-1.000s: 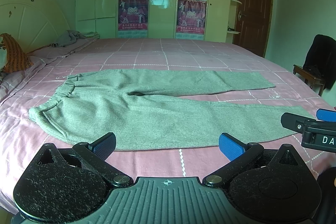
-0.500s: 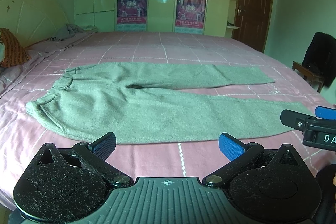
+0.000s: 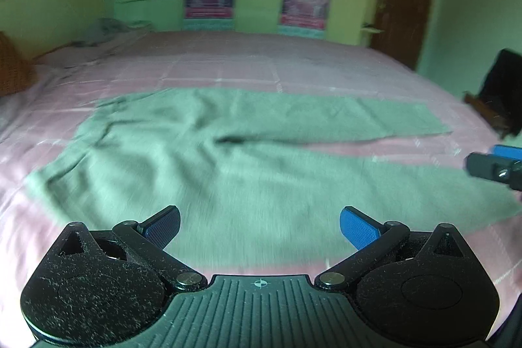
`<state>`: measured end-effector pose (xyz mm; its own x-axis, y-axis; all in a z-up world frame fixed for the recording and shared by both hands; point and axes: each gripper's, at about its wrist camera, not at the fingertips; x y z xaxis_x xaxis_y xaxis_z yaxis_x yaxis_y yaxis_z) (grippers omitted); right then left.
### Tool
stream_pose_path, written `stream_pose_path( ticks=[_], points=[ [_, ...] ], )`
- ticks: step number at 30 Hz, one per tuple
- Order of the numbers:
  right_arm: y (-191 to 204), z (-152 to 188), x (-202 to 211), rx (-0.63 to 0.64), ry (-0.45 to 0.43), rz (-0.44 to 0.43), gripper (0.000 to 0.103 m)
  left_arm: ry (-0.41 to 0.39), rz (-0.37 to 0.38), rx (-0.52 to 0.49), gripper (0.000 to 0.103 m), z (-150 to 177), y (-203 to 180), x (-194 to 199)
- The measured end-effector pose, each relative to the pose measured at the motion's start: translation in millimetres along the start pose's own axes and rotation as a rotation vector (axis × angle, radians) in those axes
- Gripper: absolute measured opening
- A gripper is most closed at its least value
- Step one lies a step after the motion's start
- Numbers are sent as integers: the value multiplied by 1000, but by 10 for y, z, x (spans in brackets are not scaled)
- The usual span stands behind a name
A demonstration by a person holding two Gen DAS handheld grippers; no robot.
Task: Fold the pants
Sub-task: 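Move both grippers toward the grey-green sweatpants on the bed, then grasp the waistband corner with the left gripper while the right gripper grasps the other waistband corner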
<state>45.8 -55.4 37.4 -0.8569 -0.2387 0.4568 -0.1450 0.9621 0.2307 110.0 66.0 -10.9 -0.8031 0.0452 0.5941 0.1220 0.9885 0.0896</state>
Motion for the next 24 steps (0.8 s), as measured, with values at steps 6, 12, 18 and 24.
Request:
stream_pose_path(
  ticks=[6,12,18,24],
  points=[
    [236,-579,-899,138,39,-108,62,60,-96,-4,80,-456,964,-781],
    [365,-915,-1885,209,120,-199,45,99,-197,-24,85,-703,2009,-1423],
    [315,-1131,-2667,201,166,-326,51,184,-116,64,103,-604,2960,-2245],
    [386,-1216,-3511,295,230,-333,52,185,-48,54,82,-576,3341,-2776]
  ],
)
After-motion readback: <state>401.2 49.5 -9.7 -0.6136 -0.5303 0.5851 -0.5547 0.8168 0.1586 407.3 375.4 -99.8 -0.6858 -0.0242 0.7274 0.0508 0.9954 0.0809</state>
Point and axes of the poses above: each gripper's, at about its wrist camera, not at the fingertips, and x roughly against the way its jaws point, y to its left, z to its underside, and after that the axes turned 13 degrees about -x, right-handed
